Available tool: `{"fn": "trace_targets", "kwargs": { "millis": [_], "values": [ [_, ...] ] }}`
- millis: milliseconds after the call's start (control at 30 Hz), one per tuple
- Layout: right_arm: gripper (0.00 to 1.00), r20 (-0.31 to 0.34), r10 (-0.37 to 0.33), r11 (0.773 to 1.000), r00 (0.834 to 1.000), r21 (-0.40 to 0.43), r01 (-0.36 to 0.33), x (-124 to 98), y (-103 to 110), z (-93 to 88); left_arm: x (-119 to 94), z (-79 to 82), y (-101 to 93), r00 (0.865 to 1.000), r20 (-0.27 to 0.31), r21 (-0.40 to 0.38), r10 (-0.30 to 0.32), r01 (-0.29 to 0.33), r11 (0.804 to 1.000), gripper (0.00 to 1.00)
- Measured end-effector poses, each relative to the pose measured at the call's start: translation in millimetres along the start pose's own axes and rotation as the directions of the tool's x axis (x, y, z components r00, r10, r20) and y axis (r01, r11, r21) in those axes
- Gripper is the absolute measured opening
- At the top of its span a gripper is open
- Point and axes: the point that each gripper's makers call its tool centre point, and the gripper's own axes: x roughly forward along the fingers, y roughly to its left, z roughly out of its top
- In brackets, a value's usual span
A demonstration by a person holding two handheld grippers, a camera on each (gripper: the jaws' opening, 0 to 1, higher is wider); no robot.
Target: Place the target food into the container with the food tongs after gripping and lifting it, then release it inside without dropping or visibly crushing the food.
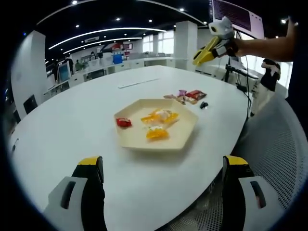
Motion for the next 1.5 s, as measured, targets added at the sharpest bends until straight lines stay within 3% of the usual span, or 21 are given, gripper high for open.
{"fn": "trace_targets", "kwargs": {
  "millis": [333,733,867,967,1167,1500],
  "values": [
    [0.28,-0.021,-0.005,1.000,1.000,0.007,0.005,4.0,-3.3,-18.4,-0.2,0.6,0.1,1.000,0.002,-0.001,0.001,-0.001,1.000,0.99],
    [0.28,-0.068,0.018,0.999,0.998,-0.037,-0.020,31.7,-3.4,-45.3,0.2,0.3,-0.5,1.000,-0.002,-0.002,-0.001,0.001,1.000,0.99],
    [0.28,-0.091,0.013,1.000,0.996,0.013,-0.012,44.8,-4.4,-59.2,0.7,-0.5,0.2,1.000,-0.002,-0.002,0.000,0.000,1.000,0.99],
    [0.28,-0.136,-0.022,0.997,0.990,0.066,0.031,53.2,-9.6,-77.4,-0.1,0.0,0.7,1.000,-0.002,-0.011,0.004,-0.004,1.000,0.99],
    [0.28,-0.140,-0.041,0.991,0.989,0.118,0.058,62.8,-7.6,-85.7,0.0,0.0,1.8,1.000,-0.004,-0.007,0.010,-0.010,1.000,0.99],
    [0.29,-0.177,-0.054,0.989,0.983,0.125,0.077,78.8,-7.6,-92.5,1.3,-2.0,1.3,1.000,-0.015,-0.002,0.008,-0.008,1.000,0.99]
  ]
}}
